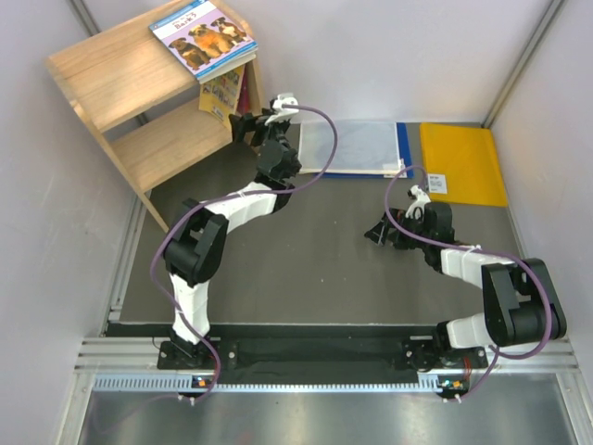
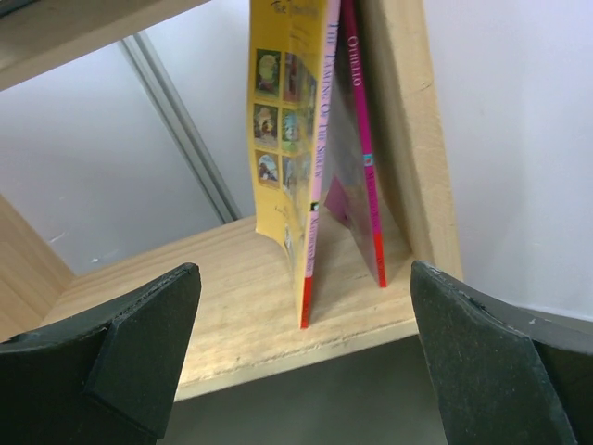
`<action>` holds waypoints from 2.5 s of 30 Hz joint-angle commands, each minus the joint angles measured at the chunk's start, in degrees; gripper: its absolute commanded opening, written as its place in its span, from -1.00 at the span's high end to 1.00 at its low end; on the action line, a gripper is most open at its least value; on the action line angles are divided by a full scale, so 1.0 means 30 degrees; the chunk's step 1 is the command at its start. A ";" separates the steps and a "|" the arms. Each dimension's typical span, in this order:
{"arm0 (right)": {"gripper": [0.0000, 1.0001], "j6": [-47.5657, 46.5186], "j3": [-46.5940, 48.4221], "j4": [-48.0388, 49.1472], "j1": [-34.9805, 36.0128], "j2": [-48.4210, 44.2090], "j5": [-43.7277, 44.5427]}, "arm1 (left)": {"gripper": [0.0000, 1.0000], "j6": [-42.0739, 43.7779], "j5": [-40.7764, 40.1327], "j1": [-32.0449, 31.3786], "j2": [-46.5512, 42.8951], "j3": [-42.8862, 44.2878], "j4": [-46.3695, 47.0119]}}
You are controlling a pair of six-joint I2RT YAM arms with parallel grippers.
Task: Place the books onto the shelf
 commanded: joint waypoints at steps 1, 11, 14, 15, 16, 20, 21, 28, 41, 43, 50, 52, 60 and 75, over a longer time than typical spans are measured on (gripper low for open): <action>-0.92 0.0015 -0.0096 0.1068 0.0054 -0.0076 -0.0229 | -0.98 0.0909 -0.0514 -0.0676 -0.1873 -0.1087 0.2561; -0.92 0.0044 -0.0096 0.1273 0.0083 0.0158 -0.0258 | -0.79 -0.3477 -0.3384 -0.1820 -0.7108 -0.5801 -0.0390; -0.92 0.0015 -0.0066 0.1361 0.0083 0.0246 -0.0346 | -0.57 -0.5590 -0.3269 -0.1674 -0.8724 -0.7064 -0.2558; -0.92 -0.0014 -0.0037 0.1390 0.0083 0.0275 -0.0375 | -0.48 -0.5999 -0.3414 -0.1499 -0.8934 -0.7240 -0.3113; -0.92 0.0015 -0.0008 0.1390 0.0083 0.0392 -0.0404 | -0.38 -0.6090 -0.3502 -0.1410 -0.9110 -0.7242 -0.3438; -0.92 0.0015 -0.0095 0.1566 0.0083 0.0393 -0.0463 | 0.53 -0.7723 -0.3796 -0.0155 -0.9317 -0.6805 -0.4901; -0.92 0.0015 -0.0125 0.1624 0.0083 0.0364 -0.0492 | 0.78 -0.8341 -0.3854 0.0111 -0.9230 -0.6657 -0.6182; -0.92 0.0045 -0.0301 0.1625 0.0083 0.0159 -0.0551 | 1.00 -1.0020 -0.3621 0.2193 -0.7067 -0.4959 -0.7316; -0.92 0.0016 -0.0359 0.1596 0.0084 0.0129 -0.0522 | 1.00 -0.3926 -0.4733 0.2984 -0.1086 -0.0155 -0.2357; -0.92 0.0015 -0.0359 0.1566 0.0084 0.0129 -0.0521 | 1.00 -0.3981 -0.4587 0.3160 -0.0558 0.0518 -0.2620; -0.92 -0.0014 -0.0272 0.1566 0.0112 0.0246 -0.0463 | 1.00 -0.5121 -0.4002 0.3746 0.0263 0.1897 -0.4579; -0.92 -0.0014 -0.0272 0.1595 0.0084 0.0276 -0.0463 | 1.00 -0.6259 -0.3651 0.4010 0.0351 0.2424 -0.6190; -0.92 0.0015 -0.0272 0.1566 0.0113 0.0305 -0.0493 | 1.00 -0.8347 -0.2566 0.4303 0.0877 0.3537 -0.8860; -0.92 0.0044 -0.0301 0.1537 0.0083 0.0188 -0.0434 | 1.00 -1.0574 -0.1920 0.4303 0.1815 0.4651 -1.1380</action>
